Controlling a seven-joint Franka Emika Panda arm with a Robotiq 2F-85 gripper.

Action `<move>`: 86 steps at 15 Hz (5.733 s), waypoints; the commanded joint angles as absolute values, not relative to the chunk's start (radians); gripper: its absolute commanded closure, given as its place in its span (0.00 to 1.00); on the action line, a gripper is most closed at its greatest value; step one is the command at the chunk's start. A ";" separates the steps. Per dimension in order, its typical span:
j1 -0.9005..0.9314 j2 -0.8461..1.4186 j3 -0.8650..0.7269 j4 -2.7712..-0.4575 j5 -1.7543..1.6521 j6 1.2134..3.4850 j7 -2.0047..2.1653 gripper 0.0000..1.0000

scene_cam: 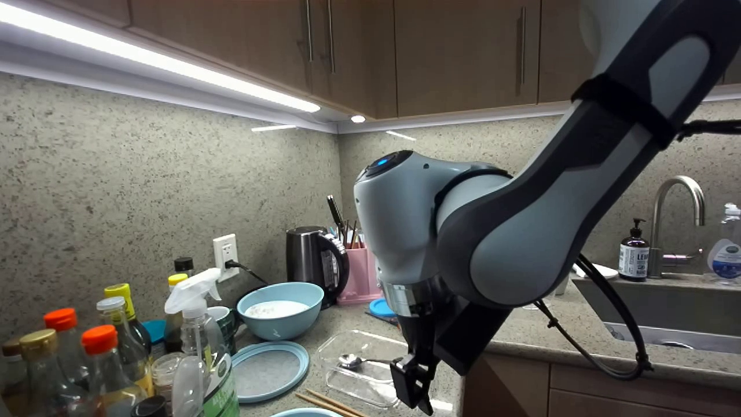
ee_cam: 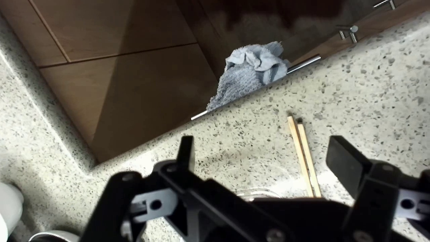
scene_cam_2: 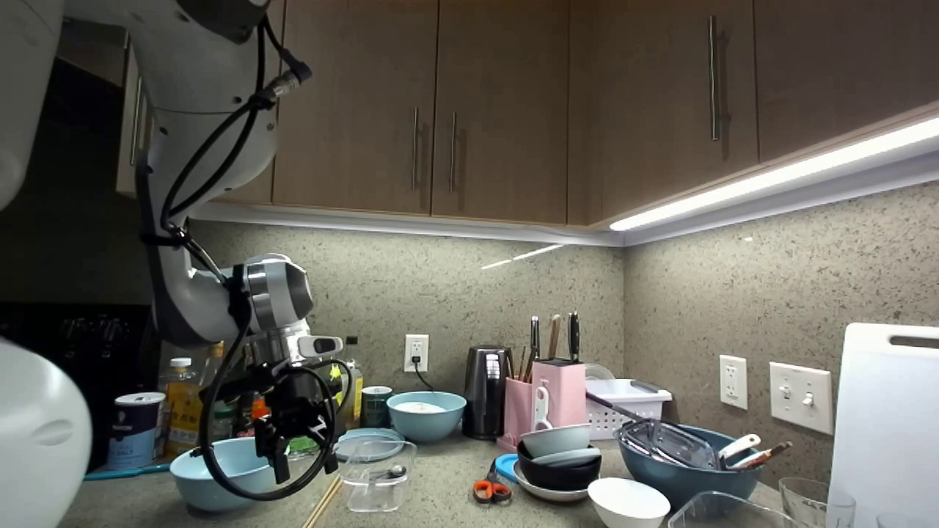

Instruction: Put the chopsticks in the lunchbox

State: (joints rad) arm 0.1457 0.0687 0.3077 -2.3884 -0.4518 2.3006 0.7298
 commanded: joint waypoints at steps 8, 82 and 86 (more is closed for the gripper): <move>0.234 0.420 0.149 -2.124 -0.408 2.339 0.507 0.00; 0.214 0.377 0.117 -1.806 0.081 1.596 0.379 0.92; 0.225 0.378 0.105 -1.808 0.067 1.633 0.397 0.88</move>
State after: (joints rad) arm 0.2230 0.3775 0.1070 -1.8106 0.0661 1.6359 0.3973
